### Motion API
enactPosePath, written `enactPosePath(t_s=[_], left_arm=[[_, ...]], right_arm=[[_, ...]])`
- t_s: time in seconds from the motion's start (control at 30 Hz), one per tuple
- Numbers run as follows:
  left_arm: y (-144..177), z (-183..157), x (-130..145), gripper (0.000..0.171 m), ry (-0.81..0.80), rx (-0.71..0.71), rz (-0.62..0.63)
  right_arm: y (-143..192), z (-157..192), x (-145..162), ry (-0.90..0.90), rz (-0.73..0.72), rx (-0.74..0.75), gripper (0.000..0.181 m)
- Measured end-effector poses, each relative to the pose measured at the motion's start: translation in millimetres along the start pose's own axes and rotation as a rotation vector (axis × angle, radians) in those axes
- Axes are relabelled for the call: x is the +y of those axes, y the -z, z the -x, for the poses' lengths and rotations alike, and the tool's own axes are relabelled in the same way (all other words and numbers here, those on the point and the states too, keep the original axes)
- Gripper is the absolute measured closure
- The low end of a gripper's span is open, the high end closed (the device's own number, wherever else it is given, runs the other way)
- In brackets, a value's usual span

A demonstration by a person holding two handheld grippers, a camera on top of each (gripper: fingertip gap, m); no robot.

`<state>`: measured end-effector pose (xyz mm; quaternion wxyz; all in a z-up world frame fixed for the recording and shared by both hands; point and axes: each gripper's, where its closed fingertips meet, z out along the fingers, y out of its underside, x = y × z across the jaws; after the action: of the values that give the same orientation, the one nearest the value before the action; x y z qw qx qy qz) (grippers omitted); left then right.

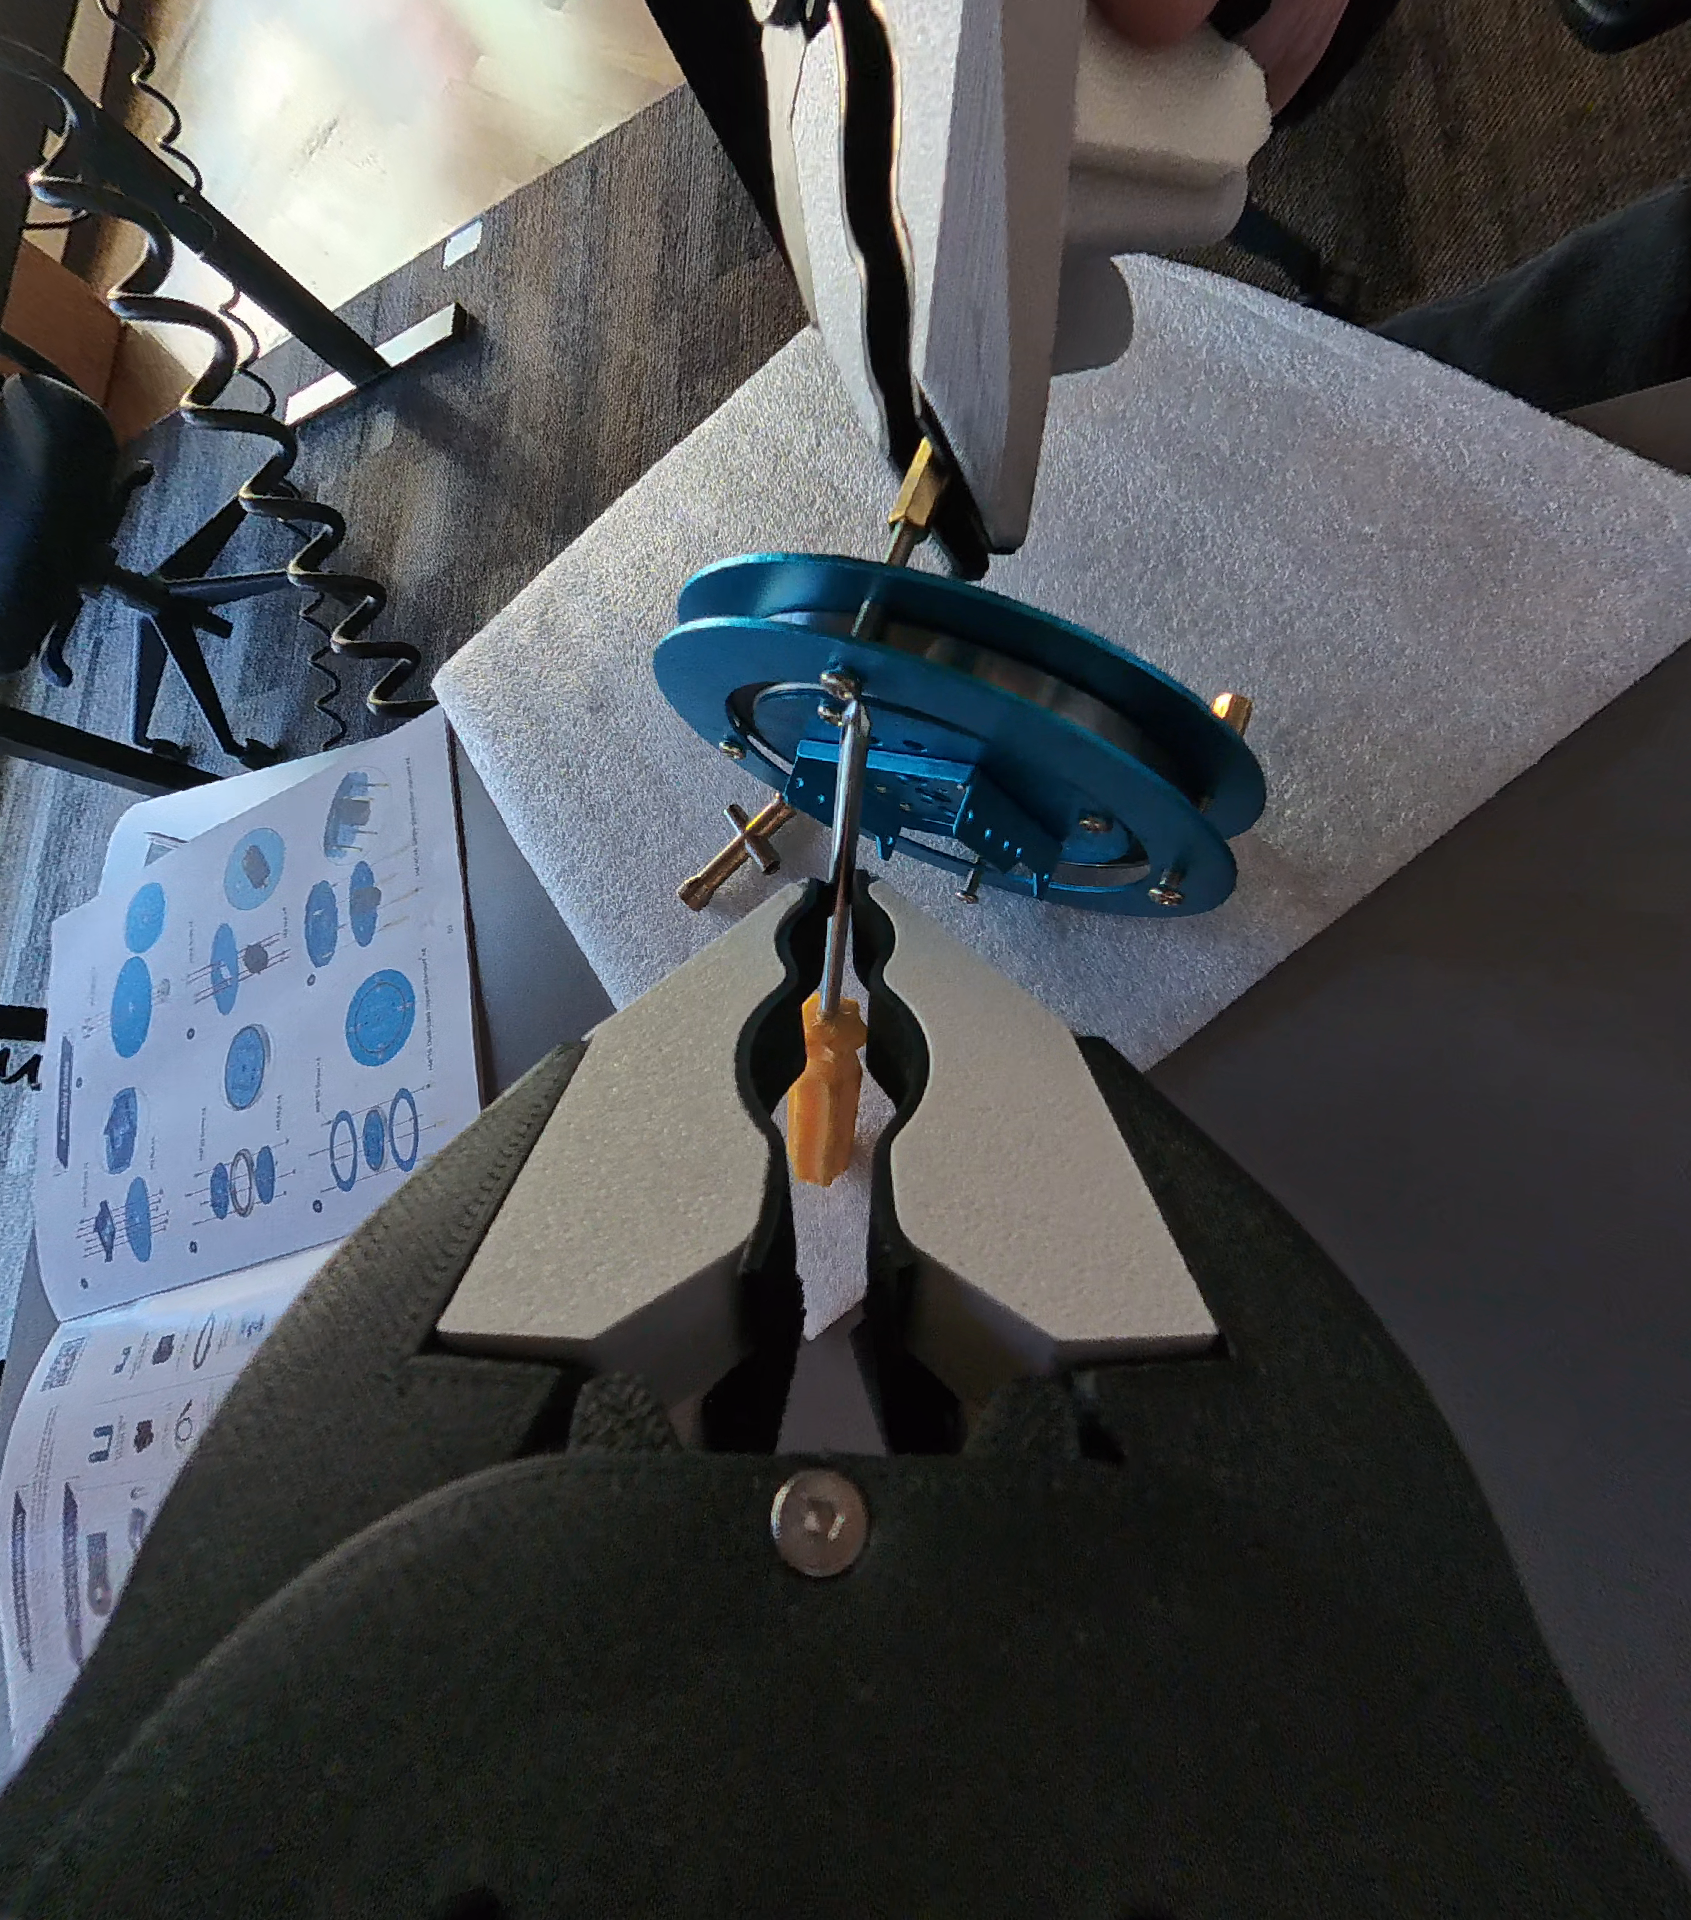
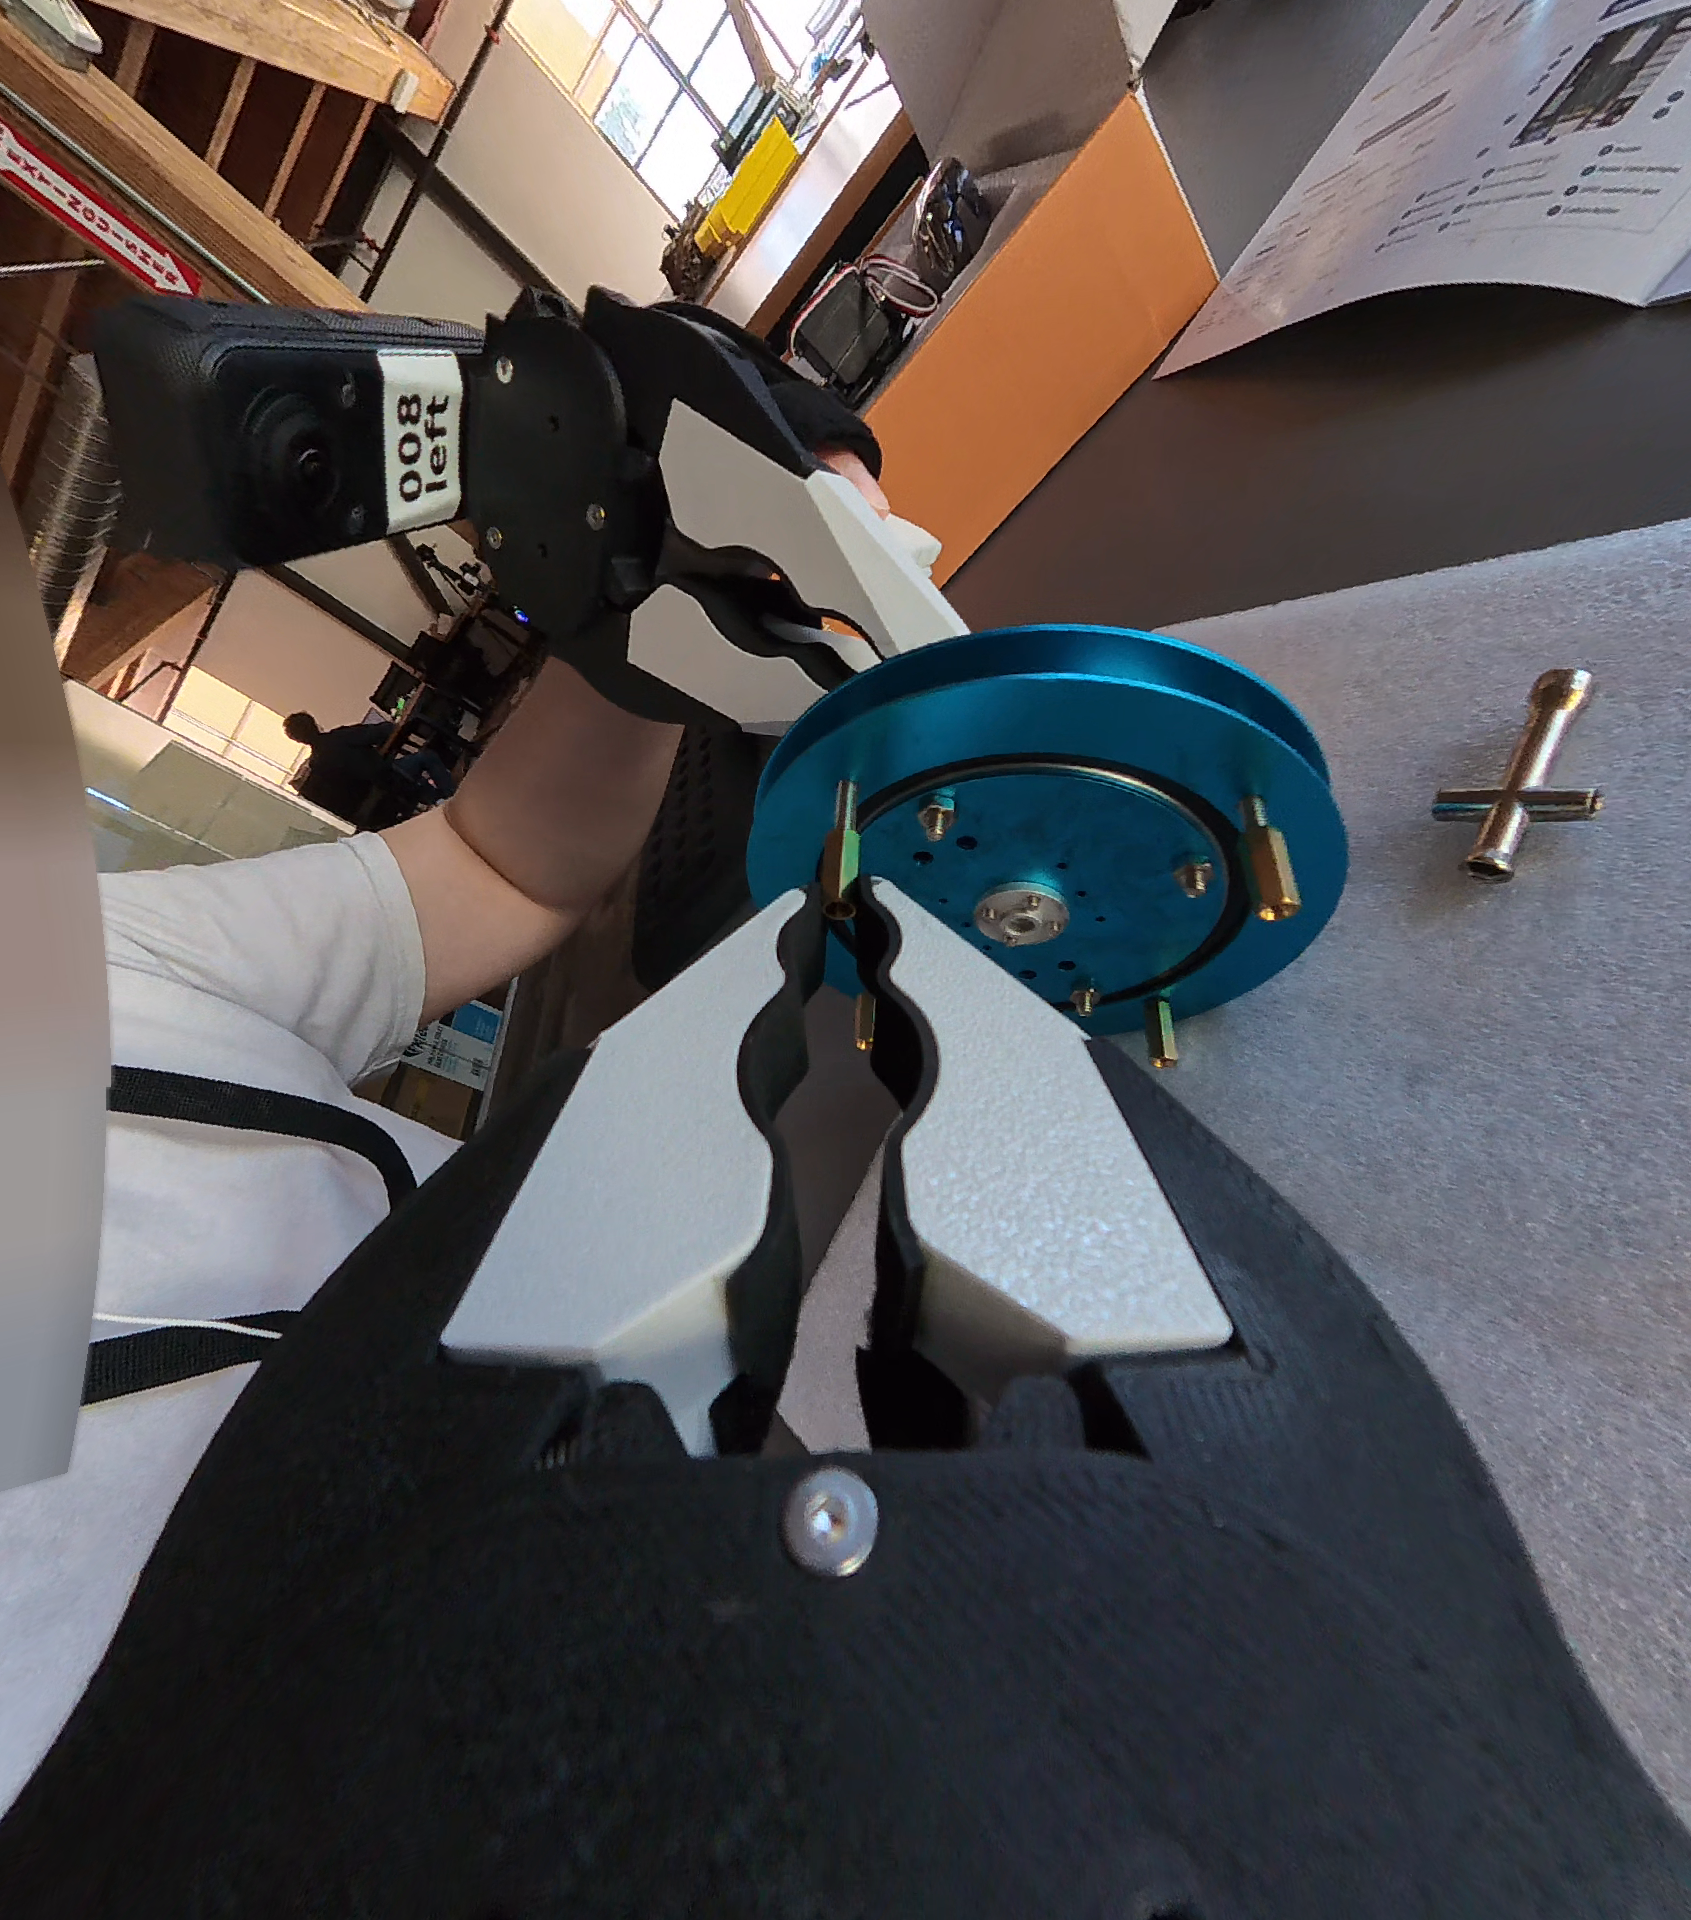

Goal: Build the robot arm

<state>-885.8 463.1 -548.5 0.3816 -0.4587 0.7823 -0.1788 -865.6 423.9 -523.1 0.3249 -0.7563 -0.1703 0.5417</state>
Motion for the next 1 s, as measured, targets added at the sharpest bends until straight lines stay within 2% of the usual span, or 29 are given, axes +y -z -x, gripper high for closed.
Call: enactPosePath(t_s=[1.0], left_arm=[[4.4,2.4,2.5,0.169,0.004,-0.017,-0.026]], right_arm=[[-3.6,0.4,-1.4,0.002,0.0,0.003,0.178]])
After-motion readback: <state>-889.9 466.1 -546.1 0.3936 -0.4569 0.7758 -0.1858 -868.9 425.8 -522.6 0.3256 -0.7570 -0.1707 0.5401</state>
